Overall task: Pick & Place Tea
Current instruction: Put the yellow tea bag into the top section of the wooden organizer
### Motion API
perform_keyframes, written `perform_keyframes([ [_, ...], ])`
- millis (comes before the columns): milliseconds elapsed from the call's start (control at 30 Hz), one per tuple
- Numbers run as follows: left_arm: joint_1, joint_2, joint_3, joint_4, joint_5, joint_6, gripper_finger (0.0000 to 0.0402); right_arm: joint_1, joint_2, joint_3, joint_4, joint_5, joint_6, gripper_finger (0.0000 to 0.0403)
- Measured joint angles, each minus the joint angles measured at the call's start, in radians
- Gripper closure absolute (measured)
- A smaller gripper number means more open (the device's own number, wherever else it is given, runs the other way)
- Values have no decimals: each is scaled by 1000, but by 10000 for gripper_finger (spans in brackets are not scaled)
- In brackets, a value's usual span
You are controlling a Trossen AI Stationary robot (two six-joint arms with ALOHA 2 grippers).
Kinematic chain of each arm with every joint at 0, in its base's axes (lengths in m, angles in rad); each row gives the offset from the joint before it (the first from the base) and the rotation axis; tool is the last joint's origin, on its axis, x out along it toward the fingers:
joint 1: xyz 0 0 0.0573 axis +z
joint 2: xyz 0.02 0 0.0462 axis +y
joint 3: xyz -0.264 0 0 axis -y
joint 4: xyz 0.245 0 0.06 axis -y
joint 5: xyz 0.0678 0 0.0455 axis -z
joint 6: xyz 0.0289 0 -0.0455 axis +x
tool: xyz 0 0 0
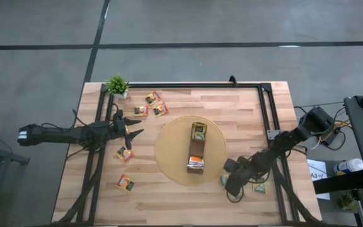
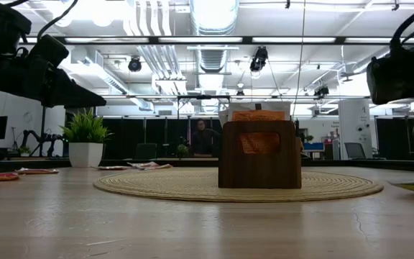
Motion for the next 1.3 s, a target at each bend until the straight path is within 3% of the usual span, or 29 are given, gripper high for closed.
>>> perform_keyframes([
  [167, 0, 1, 0, 0, 0, 0, 199, -10, 41, 59, -58, -7, -101, 255],
  [400, 0, 2, 0, 0, 0, 0, 199, -40, 49, 166, -335, 28, -197, 383],
  [700, 0, 2, 0, 0, 0, 0, 199, -66, 53, 357, -575, 104, -366, 395],
  [933, 0, 2, 0, 0, 0, 0, 199, -71, 52, 510, -666, 155, -402, 395],
  [1300, 0, 3, 0, 0, 0, 0, 199, -71, 52, 576, -617, 281, -144, 394],
])
